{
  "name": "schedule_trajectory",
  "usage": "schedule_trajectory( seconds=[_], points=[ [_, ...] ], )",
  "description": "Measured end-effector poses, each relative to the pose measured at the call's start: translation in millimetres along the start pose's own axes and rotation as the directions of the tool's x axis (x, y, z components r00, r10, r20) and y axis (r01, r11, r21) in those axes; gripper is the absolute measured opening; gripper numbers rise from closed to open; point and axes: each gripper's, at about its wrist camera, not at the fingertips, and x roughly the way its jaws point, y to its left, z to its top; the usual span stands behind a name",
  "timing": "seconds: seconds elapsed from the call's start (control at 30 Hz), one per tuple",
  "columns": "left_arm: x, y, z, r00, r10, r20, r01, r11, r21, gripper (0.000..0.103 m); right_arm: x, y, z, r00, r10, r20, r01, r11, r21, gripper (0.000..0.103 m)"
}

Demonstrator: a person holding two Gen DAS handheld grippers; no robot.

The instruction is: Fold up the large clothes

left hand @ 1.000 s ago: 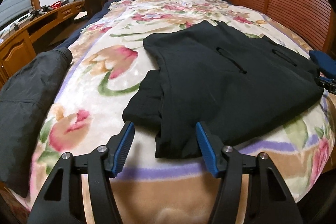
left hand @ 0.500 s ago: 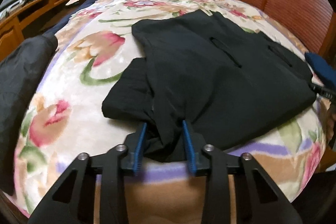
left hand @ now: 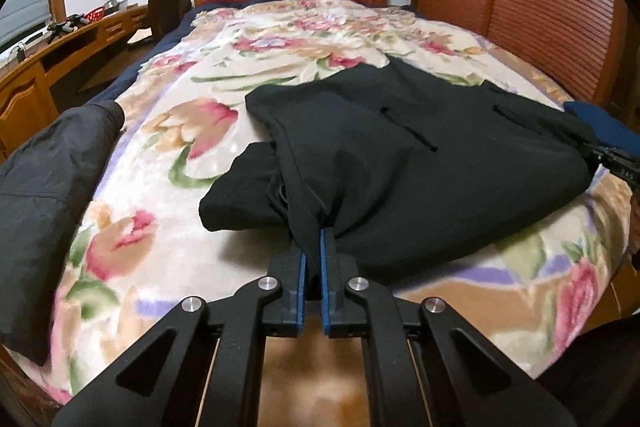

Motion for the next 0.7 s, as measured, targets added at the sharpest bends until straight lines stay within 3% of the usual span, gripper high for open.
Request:
schedule_trajectory(
  seconds=[0.13, 0.4, 0.53, 0.63, 0.7],
  points=[
    [-19, -7, -8, 0.999, -0.032, 0.033, 0.031, 0.999, 0.016, 0.006, -21, -5, -14, 1.000, 0.012, 0.013, -0.012, 0.999, -0.030, 0.007],
    [-53, -14, -32, 0.995, -0.071, 0.067, 0.070, 0.997, 0.010, 0.005, -56, -18, -27, 0.998, 0.062, 0.022, -0.062, 0.998, -0.011, 0.006],
    [-44, -14, -41, 0.997, -0.050, 0.052, 0.050, 0.999, 0.015, 0.005, -59, -2, -24, 0.998, -0.031, 0.059, 0.037, 0.994, -0.100, 0.010],
    [-40, -14, -45, 0.998, -0.046, 0.053, 0.046, 0.999, 0.004, 0.006, -58, 9, -19, 0.993, -0.089, 0.084, 0.099, 0.987, -0.125, 0.022],
    [-41, -15, -47, 0.998, -0.042, 0.054, 0.042, 0.999, 0.004, 0.006, -59, 10, -16, 0.990, -0.098, 0.097, 0.108, 0.988, -0.110, 0.040]
  ],
)
